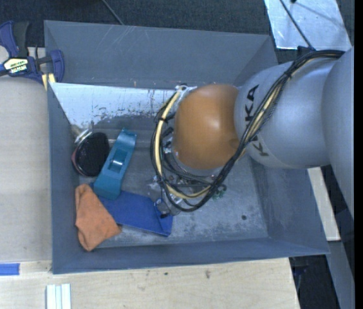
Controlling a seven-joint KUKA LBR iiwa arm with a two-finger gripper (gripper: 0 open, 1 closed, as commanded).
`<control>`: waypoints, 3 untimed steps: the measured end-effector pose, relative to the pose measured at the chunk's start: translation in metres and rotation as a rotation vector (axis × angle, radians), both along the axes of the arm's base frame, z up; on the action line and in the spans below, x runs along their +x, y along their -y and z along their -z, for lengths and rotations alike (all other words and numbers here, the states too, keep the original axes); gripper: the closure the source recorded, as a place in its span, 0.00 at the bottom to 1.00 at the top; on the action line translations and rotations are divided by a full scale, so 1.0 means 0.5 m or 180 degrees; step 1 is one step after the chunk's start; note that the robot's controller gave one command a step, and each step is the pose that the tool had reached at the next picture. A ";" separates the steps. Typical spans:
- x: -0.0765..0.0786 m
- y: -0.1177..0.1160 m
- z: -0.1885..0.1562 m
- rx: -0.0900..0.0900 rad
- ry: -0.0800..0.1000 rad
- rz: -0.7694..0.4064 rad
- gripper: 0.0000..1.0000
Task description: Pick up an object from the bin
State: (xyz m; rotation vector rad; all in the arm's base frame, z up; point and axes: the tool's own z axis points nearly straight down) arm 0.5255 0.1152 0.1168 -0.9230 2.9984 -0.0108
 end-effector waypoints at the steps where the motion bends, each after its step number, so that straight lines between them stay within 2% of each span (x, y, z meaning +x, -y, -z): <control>1: -0.003 0.001 -0.018 0.0000 -0.0022 0.0002 1.00; 3: 0.000 0.001 -0.057 0.0010 -0.0010 0.0007 1.00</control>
Offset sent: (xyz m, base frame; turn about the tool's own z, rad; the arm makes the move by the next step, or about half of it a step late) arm -0.0001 0.0003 0.0309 0.0000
